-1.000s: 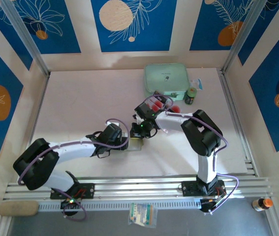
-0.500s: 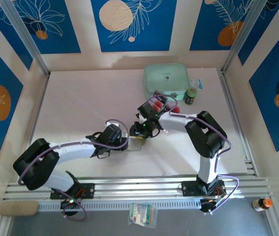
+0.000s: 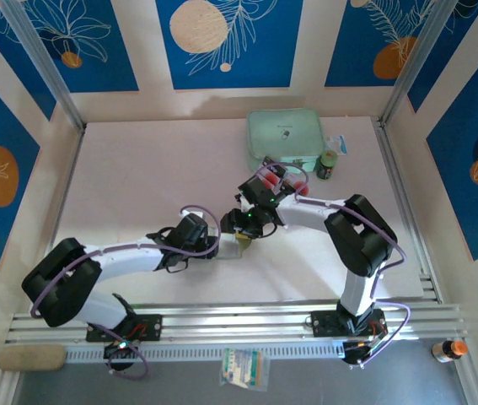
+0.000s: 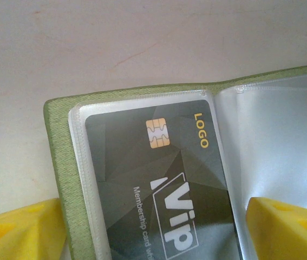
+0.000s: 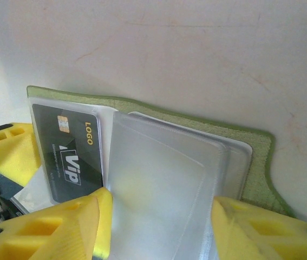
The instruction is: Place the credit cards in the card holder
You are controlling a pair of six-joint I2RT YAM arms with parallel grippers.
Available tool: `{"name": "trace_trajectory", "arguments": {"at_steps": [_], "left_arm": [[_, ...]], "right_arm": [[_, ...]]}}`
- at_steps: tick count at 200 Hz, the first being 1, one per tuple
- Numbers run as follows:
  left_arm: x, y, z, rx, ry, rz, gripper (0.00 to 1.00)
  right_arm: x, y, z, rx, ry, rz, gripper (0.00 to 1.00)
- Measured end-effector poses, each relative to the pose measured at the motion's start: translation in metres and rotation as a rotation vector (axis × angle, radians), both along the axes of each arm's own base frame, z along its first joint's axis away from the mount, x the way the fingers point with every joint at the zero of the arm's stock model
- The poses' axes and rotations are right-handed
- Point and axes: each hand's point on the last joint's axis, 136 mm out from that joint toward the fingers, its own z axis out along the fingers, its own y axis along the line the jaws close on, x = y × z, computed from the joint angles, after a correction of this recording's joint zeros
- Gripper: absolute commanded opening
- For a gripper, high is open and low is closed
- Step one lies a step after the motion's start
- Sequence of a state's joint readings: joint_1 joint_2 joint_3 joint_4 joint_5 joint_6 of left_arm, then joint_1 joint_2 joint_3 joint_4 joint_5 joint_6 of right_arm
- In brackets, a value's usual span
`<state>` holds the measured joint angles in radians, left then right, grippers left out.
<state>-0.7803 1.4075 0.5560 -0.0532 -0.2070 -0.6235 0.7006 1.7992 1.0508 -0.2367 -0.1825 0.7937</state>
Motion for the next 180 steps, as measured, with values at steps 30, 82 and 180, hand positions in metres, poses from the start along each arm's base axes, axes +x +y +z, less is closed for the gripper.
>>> {"name": "trace_trajectory", "arguments": {"at_steps": [30, 82, 180], "left_arm": [[0.000, 0.000, 0.000, -0.001, -0.001, 0.000, 0.84], [0.000, 0.001, 0.000, 0.001, -0.003, 0.002, 0.83], [0.000, 0.001, 0.000, -0.001, -0.006, 0.002, 0.83]], "right_arm": [[0.000, 0.000, 0.000, 0.007, 0.001, -0.008, 0.58], [-0.001, 0.006, 0.002, 0.036, 0.004, -0.015, 0.56], [-0.003, 0.016, -0.001, 0.079, 0.037, -0.013, 0.55]]}}
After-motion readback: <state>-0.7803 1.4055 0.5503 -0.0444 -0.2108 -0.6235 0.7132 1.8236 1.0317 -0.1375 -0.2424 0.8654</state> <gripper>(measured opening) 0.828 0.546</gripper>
